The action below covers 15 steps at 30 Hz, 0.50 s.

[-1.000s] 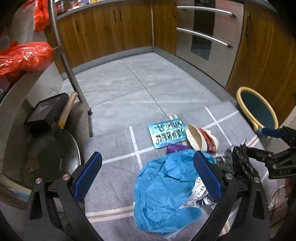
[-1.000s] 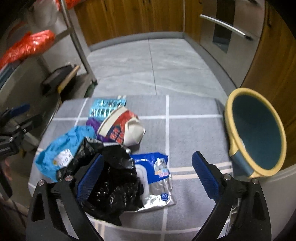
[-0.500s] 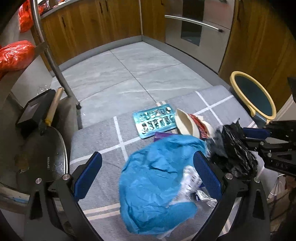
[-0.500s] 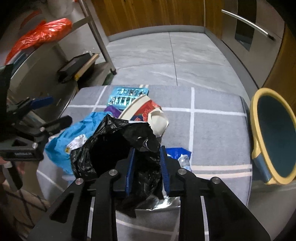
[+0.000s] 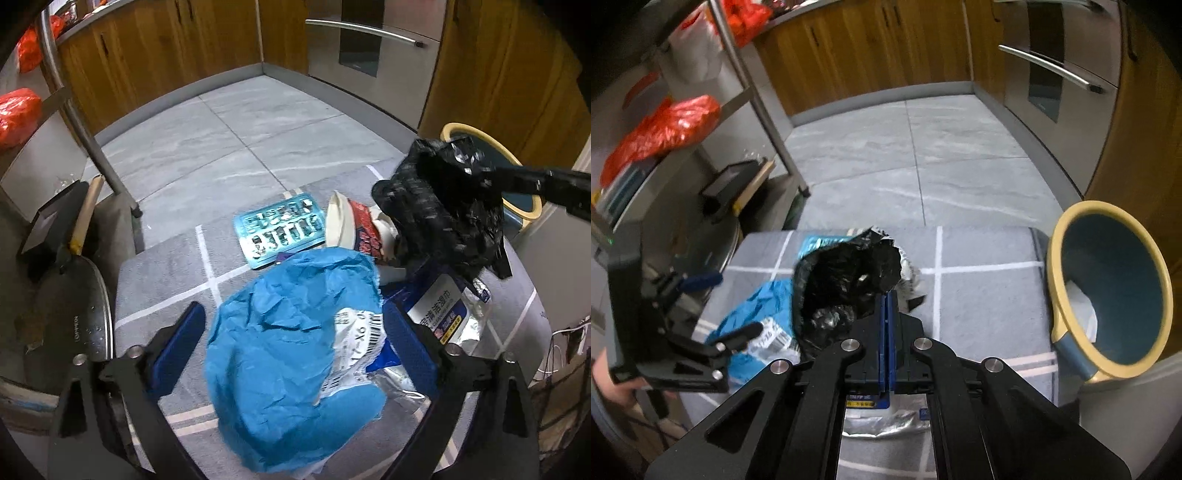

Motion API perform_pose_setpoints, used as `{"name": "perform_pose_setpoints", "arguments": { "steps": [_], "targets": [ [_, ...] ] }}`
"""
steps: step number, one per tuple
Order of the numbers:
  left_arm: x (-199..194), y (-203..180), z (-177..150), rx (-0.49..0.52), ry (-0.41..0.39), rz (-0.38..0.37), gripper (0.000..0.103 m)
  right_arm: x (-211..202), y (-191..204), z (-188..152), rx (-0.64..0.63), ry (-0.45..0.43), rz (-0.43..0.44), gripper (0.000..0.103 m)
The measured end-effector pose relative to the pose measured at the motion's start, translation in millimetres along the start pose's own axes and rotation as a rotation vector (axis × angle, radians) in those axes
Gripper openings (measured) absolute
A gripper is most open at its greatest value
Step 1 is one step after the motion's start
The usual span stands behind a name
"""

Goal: Collect trash
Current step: 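Grasp the black plastic bag with the right tool while the left tool grasps the blue bag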

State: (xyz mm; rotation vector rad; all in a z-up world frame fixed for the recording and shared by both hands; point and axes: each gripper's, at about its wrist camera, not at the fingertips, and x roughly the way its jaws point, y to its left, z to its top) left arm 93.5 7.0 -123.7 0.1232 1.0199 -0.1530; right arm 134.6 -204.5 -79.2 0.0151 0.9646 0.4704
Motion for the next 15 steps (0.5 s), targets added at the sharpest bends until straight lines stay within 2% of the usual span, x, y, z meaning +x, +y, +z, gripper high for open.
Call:
{"name": "perform_pose_setpoints", "arguments": {
  "steps": [5, 9, 12, 13, 14, 15],
  "targets": [
    [8.5, -16.0, -1.4, 0.062, 0.020, -0.026, 0.071, -6.7, -4.7, 4.9, 0.023, -0.026, 0.005, 0.002],
    [15.1, -20.4, -4.2, 0.061, 0.048, -0.045, 0.061, -9.2, -9.1, 6.6, 0.028, -0.036, 0.005, 0.002],
    [23.5, -23.0, -6.2, 0.077, 0.086, -0.029, 0.048, -10.1, -12.0, 7.1, 0.026, -0.038, 0.003, 0.002],
    [24.4, -22.7, -6.6, 0.078, 0.089, -0.028, 0.035, -10.2, -12.6, 7.2, 0.024, -0.039, 0.001, 0.002],
    [25.0, -22.5, -6.2, 0.075, 0.095, -0.033, 0.028, -10.6, -13.1, 6.6, 0.023, -0.039, 0.000, 0.002],
    [24.7, -21.6, -5.5, 0.068, 0.094, -0.033, 0.026, -10.7, -13.6, 6.6, 0.022, -0.039, -0.002, 0.002]
  ]
}}
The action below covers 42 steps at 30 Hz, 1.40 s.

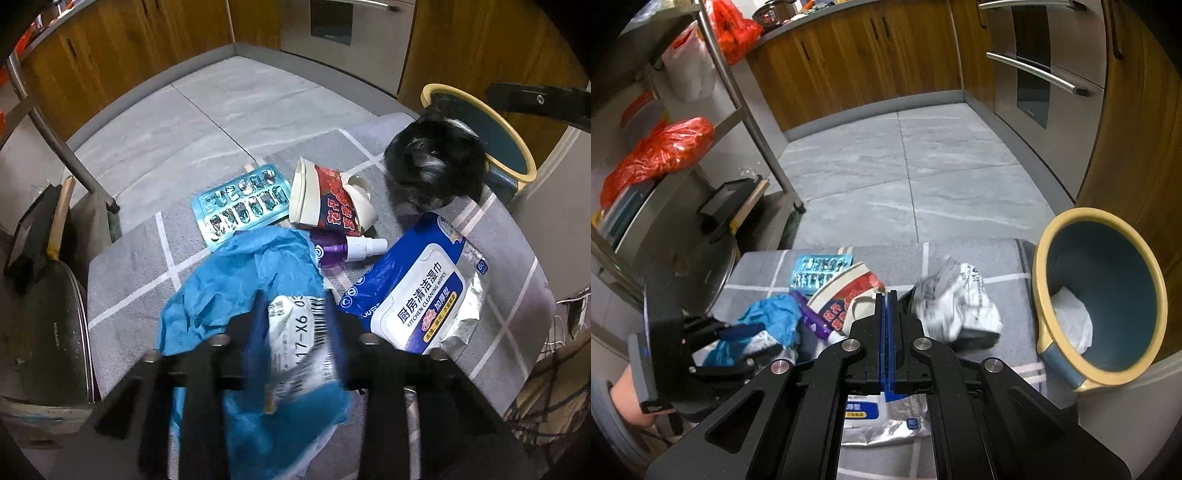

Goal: Collect trash
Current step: 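Grasp the black plastic bag with the right tool while the left tool grasps the blue bag, then grasp the crumpled foil wrapper with the right tool alongside the black bag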

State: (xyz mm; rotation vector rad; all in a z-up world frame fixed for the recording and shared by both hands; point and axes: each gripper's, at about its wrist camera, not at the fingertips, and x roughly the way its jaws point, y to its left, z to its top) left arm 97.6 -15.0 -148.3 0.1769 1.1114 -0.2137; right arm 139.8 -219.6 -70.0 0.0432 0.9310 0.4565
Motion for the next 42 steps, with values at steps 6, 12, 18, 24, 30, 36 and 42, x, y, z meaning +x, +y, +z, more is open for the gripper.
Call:
{"name": "perform_pose_setpoints", "arguments": {
  "steps": [6, 12, 18, 24, 30, 36, 42],
  "targets": [
    [-11.5, 0.7, 5.8, -0.025, -0.017, -0.004, 0.019, 4.3, -6.7, 0.8, 0.025, 0.022, -0.018, 0.002],
    [-43.9, 6.1, 16.4, -0.063, -0.116, 0.001, 0.019, 17.2, -17.7, 4.1, 0.075, 0.027, -0.064, 0.051],
    [-71.9, 8.2, 27.6, -0.059, -0.218, 0.004, 0.019, 39.1, -15.2, 12.6, 0.048, 0.033, -0.138, 0.079],
    [-72.4, 18.7, 34.4, -0.081, -0.231, -0.029, 0.019, 59.6, -47.4, 17.1, 0.186, 0.071, -0.157, 0.080],
    [-70.1, 23.3, 40.6, -0.097, -0.238, -0.061, 0.019, 79.5, -65.6, 10.5, 0.254, 0.131, -0.137, 0.071],
    [-67.3, 16.9, 45.9, -0.087, -0.241, -0.078, 0.019, 87.9, -66.0, 4.7, 0.307, 0.173, -0.018, 0.020],
    [-66.9, 17.5, 45.7, -0.100, -0.243, -0.086, 0.019, 71.4, -57.0, 11.9, 0.293, 0.129, -0.016, 0.014]
  ]
}}
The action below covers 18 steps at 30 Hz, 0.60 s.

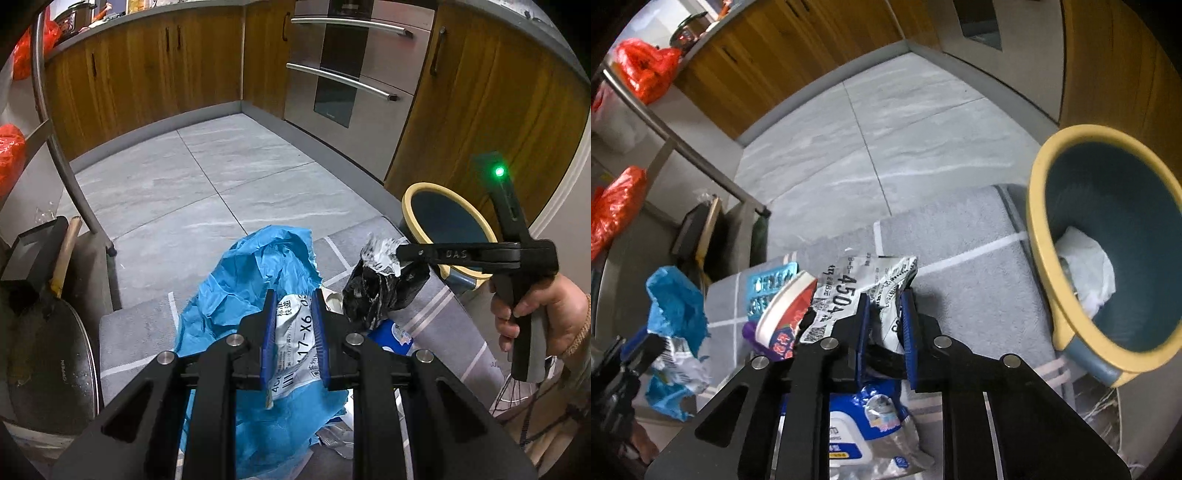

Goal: Collect trash
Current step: 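Grasp the crumpled foil wrapper with the right tool alongside the black bag, then carry the black bag, foil wrapper and blue bag over the teal bin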

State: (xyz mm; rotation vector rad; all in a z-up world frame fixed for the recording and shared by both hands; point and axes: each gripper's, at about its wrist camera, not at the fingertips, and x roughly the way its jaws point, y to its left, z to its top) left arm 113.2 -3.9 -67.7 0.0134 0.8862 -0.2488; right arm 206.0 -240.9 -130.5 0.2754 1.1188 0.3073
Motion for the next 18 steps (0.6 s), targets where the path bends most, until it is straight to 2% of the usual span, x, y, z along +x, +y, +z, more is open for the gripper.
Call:
{"name": "perform_pose_setpoints", "arguments": {
  "steps": [2, 7, 12, 18],
  "targets": [
    [0.7, 0.4, 1.8, -0.003, -0.002, -0.002, 0.019, -8.0, 1.6, 1.5, -0.004, -0.023, 0.002, 0.013],
    [-1.1, -4.3, 0.3, 0.022, -0.004, -0.001, 0.019, -31.3, 11.5, 4.5, -0.131, -0.091, -0.062, 0.013],
    [2.2, -9.6, 1.7, 0.026, 0.005, -0.006, 0.019, -59.9, 6.2, 12.4, -0.133, -0.160, -0.060, 0.013],
    [5.5, -23.2, 7.8, 0.035, -0.005, -0.002, 0.019, -99.9, -3.5, 21.9, -0.173, -0.259, -0.117, 0.013]
  ]
}}
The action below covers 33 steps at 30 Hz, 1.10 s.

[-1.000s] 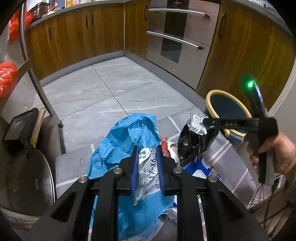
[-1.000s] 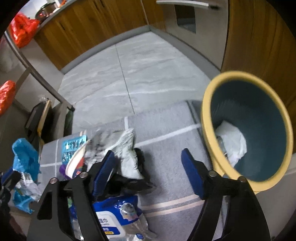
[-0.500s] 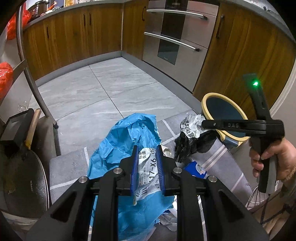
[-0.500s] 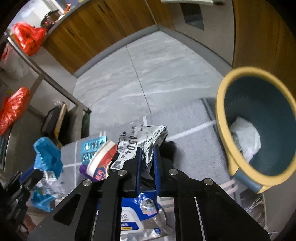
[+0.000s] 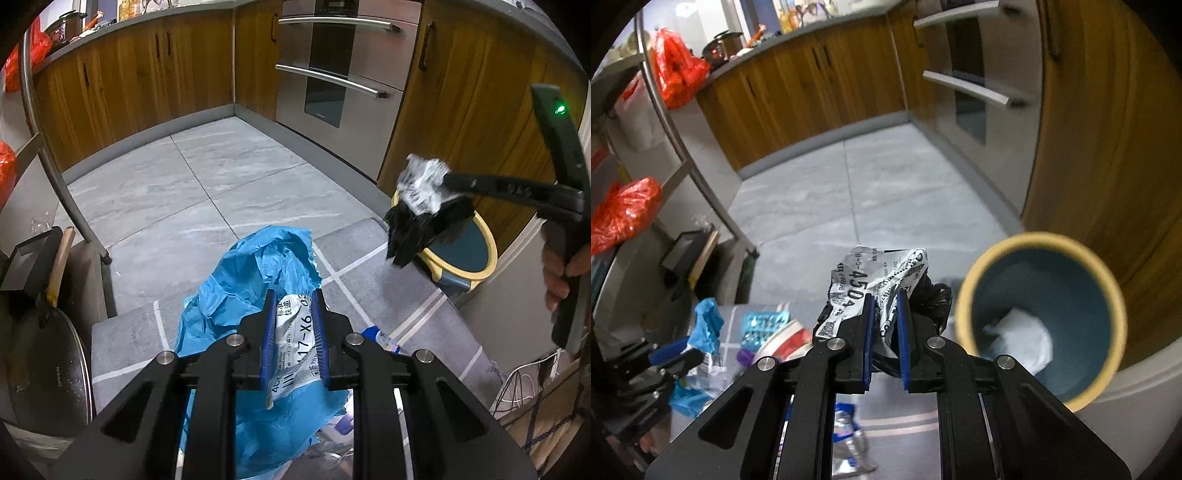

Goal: Collect trash
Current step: 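Carry the black bag, foil wrapper and blue bag over the teal bin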

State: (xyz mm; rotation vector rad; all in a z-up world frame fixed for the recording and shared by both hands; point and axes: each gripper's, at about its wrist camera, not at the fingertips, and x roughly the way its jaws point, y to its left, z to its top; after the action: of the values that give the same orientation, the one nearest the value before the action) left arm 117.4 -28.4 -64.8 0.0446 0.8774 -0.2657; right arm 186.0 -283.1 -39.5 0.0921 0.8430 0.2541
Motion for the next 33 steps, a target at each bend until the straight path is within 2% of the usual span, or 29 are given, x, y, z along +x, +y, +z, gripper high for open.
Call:
{"name": "perform_pose_setpoints", "arguments": {
  "steps": [8, 13, 21, 27, 33],
  "targets": [
    [-9.1, -38.9, 24.8, 0.004, -0.092, -0.036, 0.019, -38.6, -36.2, 21.9, -0.053, -0.124, -0.104, 0.013],
    [-3.7, -74.3, 46.7, 0.036, -0.118, -0.093, 0.019, -52.8, -64.7, 33.8, -0.059, -0.185, -0.172, 0.013],
    [33.9, -118.4, 74.2, 0.057, -0.090, -0.152, 0.019, -47.0, -107.8, 39.7, 0.029, -0.174, -0.176, 0.013],
    [53.2, -138.0, 87.0, 0.107, -0.075, -0.157, 0.019, -31.9, -108.8, 35.6, -0.025, -0.144, -0.197, 0.013],
    [62.3, -146.2, 81.2, 0.133, -0.058, -0.155, 0.019, -21.8, -106.4, 33.4, -0.057, -0.122, -0.208, 0.013]
  ]
}}
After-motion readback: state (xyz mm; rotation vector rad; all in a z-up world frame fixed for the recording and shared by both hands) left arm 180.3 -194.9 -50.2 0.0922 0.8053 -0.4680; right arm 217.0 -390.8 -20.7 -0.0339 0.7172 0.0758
